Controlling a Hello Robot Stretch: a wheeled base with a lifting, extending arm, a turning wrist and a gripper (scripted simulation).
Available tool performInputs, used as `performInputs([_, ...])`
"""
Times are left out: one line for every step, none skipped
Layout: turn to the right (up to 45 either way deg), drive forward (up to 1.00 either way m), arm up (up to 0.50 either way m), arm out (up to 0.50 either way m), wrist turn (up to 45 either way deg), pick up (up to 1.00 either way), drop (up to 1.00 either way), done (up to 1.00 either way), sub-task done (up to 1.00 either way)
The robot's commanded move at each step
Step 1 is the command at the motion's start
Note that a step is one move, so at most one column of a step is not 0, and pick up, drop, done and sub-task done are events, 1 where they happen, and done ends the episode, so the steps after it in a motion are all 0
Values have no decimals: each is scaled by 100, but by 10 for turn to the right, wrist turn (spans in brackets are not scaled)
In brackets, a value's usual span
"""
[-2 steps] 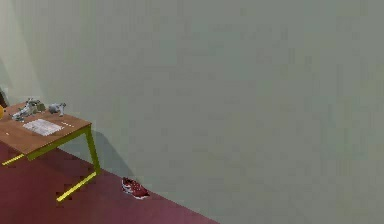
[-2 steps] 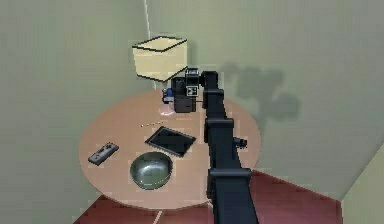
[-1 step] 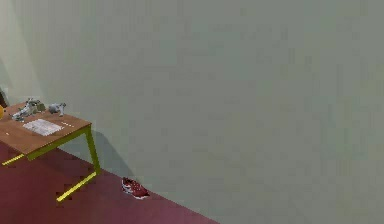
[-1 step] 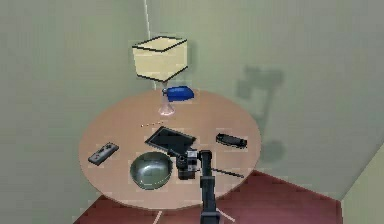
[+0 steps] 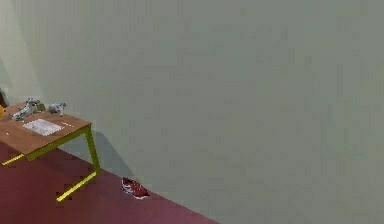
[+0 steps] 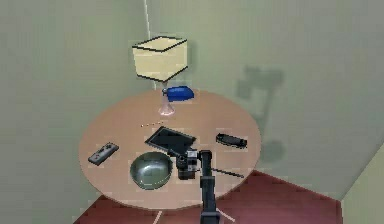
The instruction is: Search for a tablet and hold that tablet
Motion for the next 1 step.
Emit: performInputs([0,0,10,0,0,0,0,0,0])
